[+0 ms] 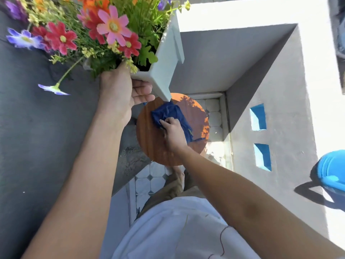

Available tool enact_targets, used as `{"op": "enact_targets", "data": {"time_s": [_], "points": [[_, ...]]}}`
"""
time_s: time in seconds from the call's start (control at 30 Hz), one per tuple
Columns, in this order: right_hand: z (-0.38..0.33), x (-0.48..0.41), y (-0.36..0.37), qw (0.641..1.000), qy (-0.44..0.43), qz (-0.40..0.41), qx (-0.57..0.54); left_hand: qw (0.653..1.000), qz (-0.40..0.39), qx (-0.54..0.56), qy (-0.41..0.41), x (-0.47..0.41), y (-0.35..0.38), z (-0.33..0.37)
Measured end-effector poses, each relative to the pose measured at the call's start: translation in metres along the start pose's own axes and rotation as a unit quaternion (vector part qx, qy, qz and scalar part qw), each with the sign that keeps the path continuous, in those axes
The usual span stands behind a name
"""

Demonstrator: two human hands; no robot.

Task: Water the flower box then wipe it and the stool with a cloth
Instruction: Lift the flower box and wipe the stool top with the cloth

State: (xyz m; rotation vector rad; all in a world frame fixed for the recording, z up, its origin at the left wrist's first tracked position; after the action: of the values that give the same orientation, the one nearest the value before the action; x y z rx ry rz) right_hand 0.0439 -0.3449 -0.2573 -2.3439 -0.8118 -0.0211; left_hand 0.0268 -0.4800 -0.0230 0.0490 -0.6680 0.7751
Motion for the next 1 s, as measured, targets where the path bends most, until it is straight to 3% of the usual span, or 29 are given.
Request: {"op": "enact_targets", "data": {"time_s": [0.2,0.43,0.63,0.8,1.0], "points": [[-0.024,0.052,0.06,0.994,-0.027,-0.101,0.018,1.0,-0.001,-0.006,-0.002,0.003,0.0,-0.005],[0.006,0.098,0.044,0.98,-0.118,-0.155,0.042,1.0,-0.011,-0.019,-0.004,0.007,-0.002,-0.009],[0.043,0.081,-0.018,0.98,-0.12,-0.121,0.097,1.0,-0.015,-0.013,-0.007,0.006,-0.004,-0.007],[0.085,0.033,-0.074,0.995,-0.018,-0.022,0.099,1.0,-0.025,-0.012,-0.005,0.006,-0.003,-0.006],[0.086,0.014,-0.084,0.994,0.038,0.008,0.107,1.0,-0.027,-0.015,0.0,0.008,-0.002,-0.006]]}}
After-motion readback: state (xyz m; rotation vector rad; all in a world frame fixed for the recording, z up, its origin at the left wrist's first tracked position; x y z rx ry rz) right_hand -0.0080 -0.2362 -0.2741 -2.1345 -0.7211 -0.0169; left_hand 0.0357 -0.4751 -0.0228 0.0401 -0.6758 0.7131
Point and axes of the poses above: each hand's wrist, its own x-axis away from the middle knuckle, its own y-axis out of the palm, z = x × y, the point moved 5 cm from there along -x, towards the middle knuckle, and after that the axes turned 10 degrees about -x, right-handed, at the moved point
